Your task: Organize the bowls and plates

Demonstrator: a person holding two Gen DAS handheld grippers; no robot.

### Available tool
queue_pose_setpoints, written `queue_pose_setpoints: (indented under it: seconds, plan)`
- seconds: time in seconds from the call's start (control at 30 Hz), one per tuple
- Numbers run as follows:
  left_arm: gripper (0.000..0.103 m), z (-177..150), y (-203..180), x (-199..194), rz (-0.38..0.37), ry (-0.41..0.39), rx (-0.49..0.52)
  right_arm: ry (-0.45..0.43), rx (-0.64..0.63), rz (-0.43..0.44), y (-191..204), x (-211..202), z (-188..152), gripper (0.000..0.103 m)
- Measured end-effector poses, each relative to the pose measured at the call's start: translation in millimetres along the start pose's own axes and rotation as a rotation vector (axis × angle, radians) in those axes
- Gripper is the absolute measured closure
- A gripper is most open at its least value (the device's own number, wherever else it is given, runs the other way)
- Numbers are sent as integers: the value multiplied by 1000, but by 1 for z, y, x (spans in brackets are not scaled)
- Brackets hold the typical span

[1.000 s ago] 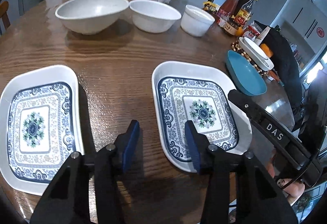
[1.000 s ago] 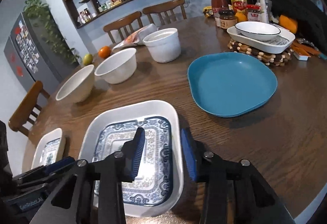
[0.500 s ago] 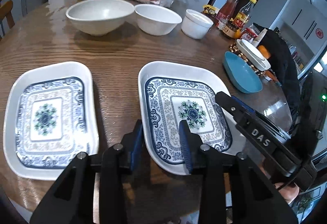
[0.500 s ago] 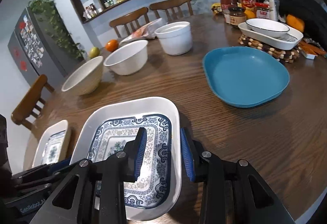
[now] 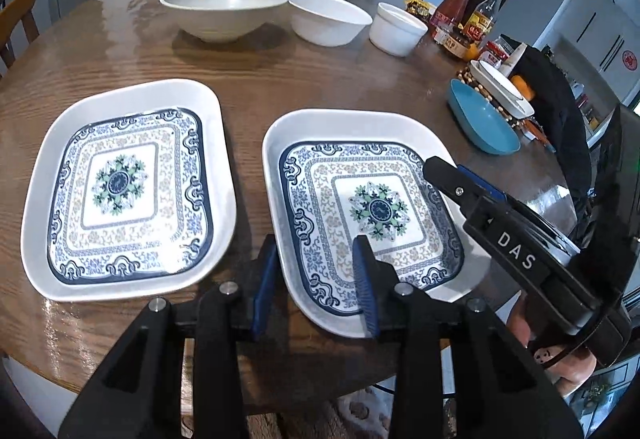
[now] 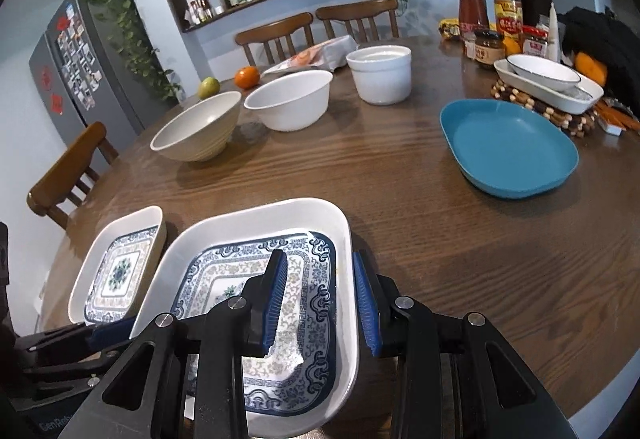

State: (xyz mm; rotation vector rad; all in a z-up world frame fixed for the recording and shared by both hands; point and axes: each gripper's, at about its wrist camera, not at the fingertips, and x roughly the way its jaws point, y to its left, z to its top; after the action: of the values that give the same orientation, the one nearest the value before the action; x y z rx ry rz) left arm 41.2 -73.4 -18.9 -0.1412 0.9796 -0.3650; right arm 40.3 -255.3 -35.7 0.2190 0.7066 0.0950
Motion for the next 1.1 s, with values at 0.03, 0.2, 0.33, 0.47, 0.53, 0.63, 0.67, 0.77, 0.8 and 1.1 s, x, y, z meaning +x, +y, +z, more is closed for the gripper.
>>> queue_pose_setpoints:
  seconds: [0.03, 0.2, 0.33, 0.47, 0.53, 0.63, 0.67, 0.77, 0.8, 1.1]
  plan:
    - [69, 0, -1, 0, 1, -3, 2, 0, -1, -7, 0, 0, -1, 66]
    - [67, 0, -6, 3, 0, -2, 13, 7, 16, -14, -3, 0, -6, 66]
    - [64, 0, -9, 5, -3, -6, 18, 8, 18, -21, -4, 1, -6, 66]
    - [60, 0, -7, 4, -35, 4, 9, 6, 32, -25, -6, 0, -6, 66]
    - [56, 0, -6, 2, -45, 5, 5, 10, 36, -28, -7, -1, -5, 66]
    - [46, -2, -4, -7, -37, -24, 9, 2, 60, -23, -9, -6, -5, 51]
    - [42, -2, -2, -11, -34, -37, 9, -6, 62, -22, -8, -8, -5, 45]
    - [34, -5, 3, -24, -26, -75, 3, -28, 57, -26, -4, -17, -5, 29]
    - [31, -6, 5, -29, -31, -85, 2, -33, 52, -29, -2, -20, -5, 27]
    - [20, -10, 22, -68, -84, -171, -17, -73, 28, -14, 19, -41, -7, 16]
